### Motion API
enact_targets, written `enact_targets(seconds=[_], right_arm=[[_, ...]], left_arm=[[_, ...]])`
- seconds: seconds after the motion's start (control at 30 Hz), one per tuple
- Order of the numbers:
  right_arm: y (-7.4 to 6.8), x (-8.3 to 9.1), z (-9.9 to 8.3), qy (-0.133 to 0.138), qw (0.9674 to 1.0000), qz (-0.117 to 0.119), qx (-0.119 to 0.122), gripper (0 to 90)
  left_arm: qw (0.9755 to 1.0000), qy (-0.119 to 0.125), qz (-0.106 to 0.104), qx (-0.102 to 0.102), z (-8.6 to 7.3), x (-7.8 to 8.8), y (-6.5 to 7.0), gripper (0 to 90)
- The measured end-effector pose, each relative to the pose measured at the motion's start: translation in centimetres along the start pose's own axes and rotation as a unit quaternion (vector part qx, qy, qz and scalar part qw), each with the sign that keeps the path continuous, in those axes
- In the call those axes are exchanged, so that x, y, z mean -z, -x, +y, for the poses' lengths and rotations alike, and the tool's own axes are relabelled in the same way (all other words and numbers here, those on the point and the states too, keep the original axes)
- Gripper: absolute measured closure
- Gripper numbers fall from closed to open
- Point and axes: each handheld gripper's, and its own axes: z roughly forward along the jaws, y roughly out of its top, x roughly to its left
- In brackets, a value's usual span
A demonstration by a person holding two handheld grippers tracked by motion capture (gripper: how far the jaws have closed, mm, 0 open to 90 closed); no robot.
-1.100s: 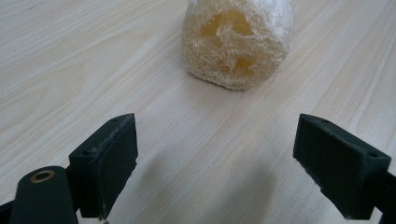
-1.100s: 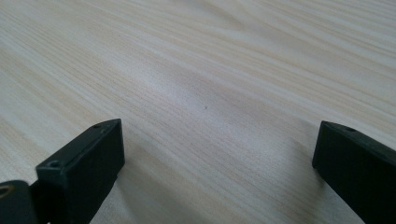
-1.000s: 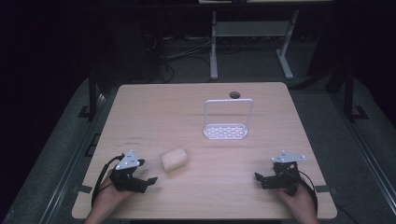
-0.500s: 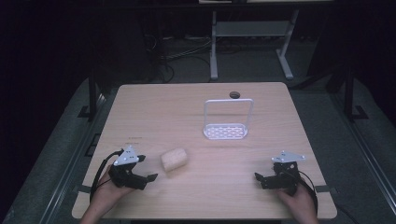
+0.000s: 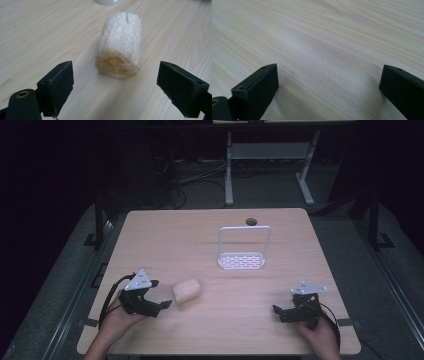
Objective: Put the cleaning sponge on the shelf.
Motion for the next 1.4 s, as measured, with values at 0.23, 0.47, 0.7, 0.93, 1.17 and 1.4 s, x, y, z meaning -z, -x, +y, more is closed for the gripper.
enact_targets(seconds=[0.23,0.47,0.7,0.93,1.17,1.4], right_arm=[[0.0,0.0,0.0,0.0,1.0,0.0,0.0,2.0],[0.0,0.0,0.0,0.0,1.0,0.0,0.0,2.0],[0.0,0.0,0.0,0.0,1.0,0.0,0.0,2.0],[0.0,0.0,0.0,0.0,1.0,0.0,0.001,2.0],[0.0,0.0,0.0,0.0,1.0,0.0,0.0,2.0],[0.0,0.0,0.0,0.0,1.0,0.0,0.0,2.0]], left_arm=[[0.9999,0.001,-0.007,-0.008,1.1,-0.8,0.0,13.3],[0.9999,0.001,-0.013,-0.011,1.9,-1.4,0.1,13.3],[0.9997,0.001,-0.017,-0.018,2.7,-2.3,0.2,13.3],[0.9996,0.001,-0.019,-0.022,3.3,-3.1,0.1,13.3],[0.9996,0.009,-0.02,-0.018,3.7,-3.9,-0.1,13.4],[0.9994,0.015,-0.027,-0.018,3.8,-4.6,-0.3,13.3]])
